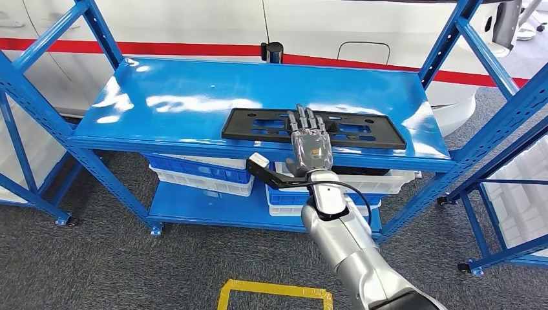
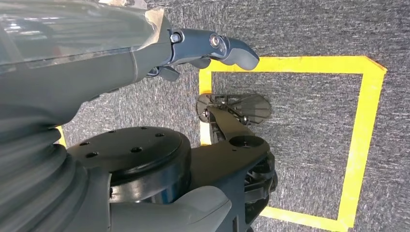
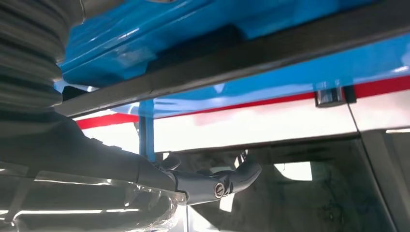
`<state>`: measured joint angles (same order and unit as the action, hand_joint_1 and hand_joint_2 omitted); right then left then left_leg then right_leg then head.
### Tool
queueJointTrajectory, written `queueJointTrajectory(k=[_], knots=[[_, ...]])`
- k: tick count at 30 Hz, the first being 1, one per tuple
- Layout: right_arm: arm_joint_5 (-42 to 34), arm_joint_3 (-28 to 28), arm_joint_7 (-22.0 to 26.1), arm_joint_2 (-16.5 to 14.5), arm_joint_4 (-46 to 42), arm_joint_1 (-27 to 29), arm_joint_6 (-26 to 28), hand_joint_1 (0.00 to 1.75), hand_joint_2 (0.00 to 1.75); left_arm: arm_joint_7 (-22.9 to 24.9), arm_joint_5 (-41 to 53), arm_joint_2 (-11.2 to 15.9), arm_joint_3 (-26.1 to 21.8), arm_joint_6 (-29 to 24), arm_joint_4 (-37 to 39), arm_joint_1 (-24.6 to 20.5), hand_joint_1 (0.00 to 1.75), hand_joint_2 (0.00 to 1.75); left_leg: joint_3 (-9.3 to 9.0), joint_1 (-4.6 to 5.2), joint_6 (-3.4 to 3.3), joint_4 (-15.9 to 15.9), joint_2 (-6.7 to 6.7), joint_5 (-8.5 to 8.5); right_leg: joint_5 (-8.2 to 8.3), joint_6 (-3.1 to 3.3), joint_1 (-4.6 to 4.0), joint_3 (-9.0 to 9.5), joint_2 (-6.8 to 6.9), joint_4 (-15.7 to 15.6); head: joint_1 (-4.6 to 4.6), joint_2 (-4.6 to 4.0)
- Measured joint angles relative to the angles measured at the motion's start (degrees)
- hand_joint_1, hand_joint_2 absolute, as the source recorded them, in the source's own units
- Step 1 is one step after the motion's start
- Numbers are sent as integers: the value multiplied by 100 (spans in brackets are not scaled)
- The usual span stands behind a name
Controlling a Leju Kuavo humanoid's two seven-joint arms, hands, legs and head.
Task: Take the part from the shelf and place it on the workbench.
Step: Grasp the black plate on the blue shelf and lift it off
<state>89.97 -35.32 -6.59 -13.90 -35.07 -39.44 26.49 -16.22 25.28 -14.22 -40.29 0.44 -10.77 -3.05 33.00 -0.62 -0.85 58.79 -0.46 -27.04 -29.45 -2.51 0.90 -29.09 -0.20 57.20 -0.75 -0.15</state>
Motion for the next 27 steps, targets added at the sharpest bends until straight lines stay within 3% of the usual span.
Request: queueJointTrajectory(k=[27], knots=[[-1,74,-525,2,748,-416,-251,0,175,-629,53,-34,-78,-159,26,5,0,175,0,0,-1,1,0,0,0,0,0,-1,0,0,1,0]])
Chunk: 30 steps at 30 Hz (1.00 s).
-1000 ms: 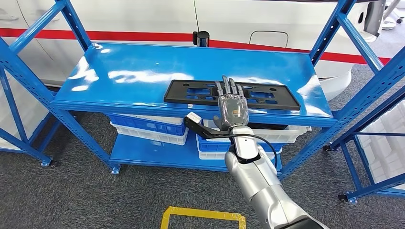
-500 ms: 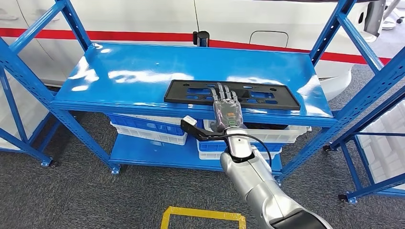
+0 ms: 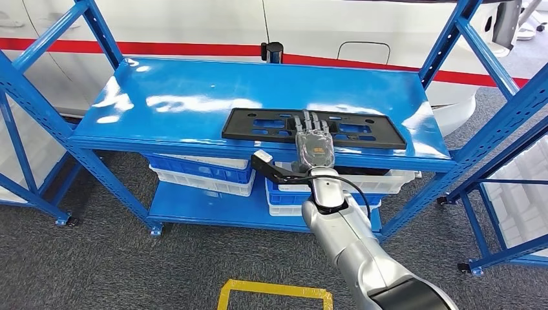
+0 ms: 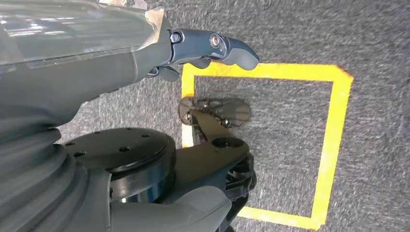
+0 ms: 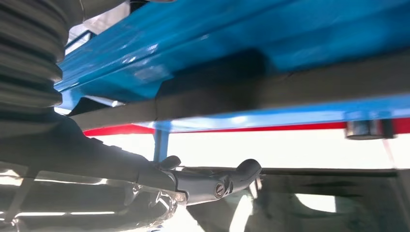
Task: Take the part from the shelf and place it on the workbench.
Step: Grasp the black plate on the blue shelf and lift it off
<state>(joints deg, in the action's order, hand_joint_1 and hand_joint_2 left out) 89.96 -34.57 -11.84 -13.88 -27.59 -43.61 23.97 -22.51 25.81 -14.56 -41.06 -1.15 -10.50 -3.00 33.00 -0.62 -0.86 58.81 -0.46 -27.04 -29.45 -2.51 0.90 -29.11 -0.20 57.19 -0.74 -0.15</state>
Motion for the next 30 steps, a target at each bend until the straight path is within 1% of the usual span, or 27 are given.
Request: queueJointTrajectory(k=[4,5,10,15,30], knots=[[0,79,-74,95,-5,-45,-14,0,175,-454,230,4,53,-330,1,2,0,0,0,1,0,0,0,0,0,0,0,1,0,0,-1,0],[0,83,-87,115,-7,-47,-16,0,175,-496,252,8,72,-319,1,-1,0,0,0,1,0,0,0,0,0,0,0,1,0,0,-1,0],[0,174,-115,194,-26,-46,-68,0,175,-329,261,10,107,-34,1,-6,0,0,-1,1,-1,1,0,0,1,0,0,-1,0,0,-1,0],[0,322,-119,291,-99,-37,-83,0,175,-310,294,9,120,137,1,-13,0,0,-1,1,0,1,1,0,1,0,0,-1,0,0,0,0],[0,473,-119,418,-186,-22,-83,0,175,-394,335,9,130,281,1,-41,0,0,-1,1,-1,1,1,0,1,0,0,0,0,0,0,0]])
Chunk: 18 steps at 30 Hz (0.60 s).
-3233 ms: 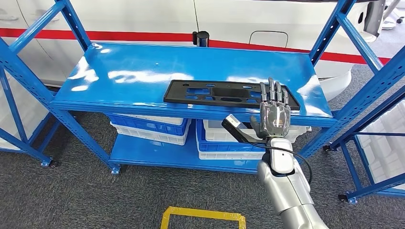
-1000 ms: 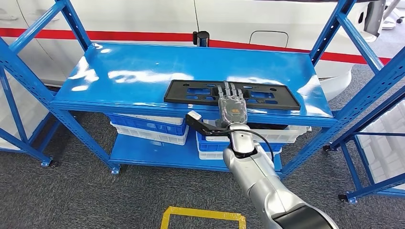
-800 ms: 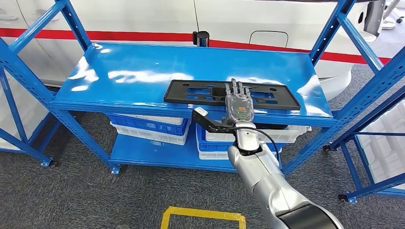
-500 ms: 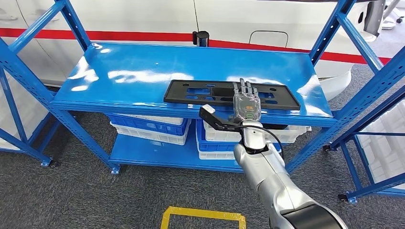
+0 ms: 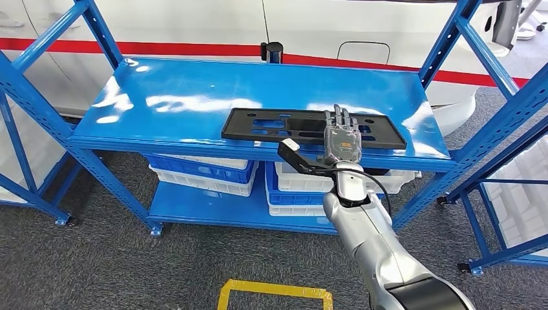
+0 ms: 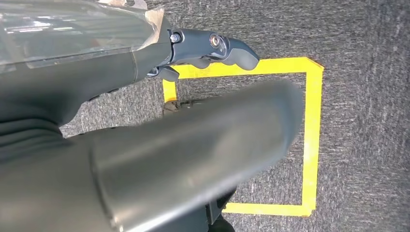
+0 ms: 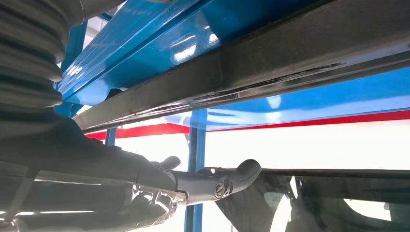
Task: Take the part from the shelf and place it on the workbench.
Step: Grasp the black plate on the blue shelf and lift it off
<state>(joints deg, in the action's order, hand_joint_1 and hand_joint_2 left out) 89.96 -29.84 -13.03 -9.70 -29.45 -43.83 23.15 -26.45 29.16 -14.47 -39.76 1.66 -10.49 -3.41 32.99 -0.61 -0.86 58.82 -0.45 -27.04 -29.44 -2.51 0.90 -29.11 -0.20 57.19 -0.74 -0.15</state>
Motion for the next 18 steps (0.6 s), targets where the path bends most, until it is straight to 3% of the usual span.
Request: queueJointTrajectory(k=[18], knots=[[0,88,0,28,-174,15,4,0,175,-63,85,0,137,16,0,-39,0,0,0,0,0,0,0,0,0,0,0,1,0,0,0,0]])
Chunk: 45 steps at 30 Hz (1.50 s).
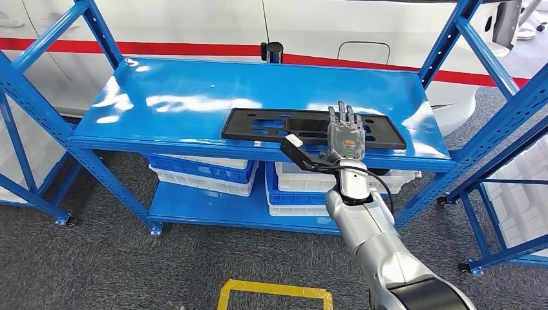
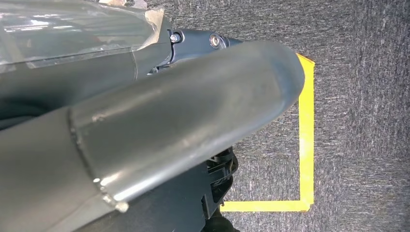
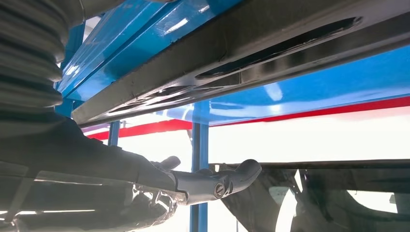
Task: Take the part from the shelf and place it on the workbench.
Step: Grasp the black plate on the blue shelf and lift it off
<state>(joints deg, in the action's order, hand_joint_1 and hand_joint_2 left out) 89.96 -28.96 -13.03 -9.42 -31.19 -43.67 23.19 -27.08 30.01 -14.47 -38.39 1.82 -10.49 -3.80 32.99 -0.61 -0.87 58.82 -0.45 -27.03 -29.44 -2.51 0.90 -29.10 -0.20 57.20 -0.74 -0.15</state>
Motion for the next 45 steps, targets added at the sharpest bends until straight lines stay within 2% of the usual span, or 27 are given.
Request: queueJointTrajectory(k=[45], knots=[[0,50,-5,-2,-2,42,-4,0,175,-7,9,-7,1,64,0,-26,0,0,0,0,0,0,0,1,0,0,0,0,0,0,0,0]])
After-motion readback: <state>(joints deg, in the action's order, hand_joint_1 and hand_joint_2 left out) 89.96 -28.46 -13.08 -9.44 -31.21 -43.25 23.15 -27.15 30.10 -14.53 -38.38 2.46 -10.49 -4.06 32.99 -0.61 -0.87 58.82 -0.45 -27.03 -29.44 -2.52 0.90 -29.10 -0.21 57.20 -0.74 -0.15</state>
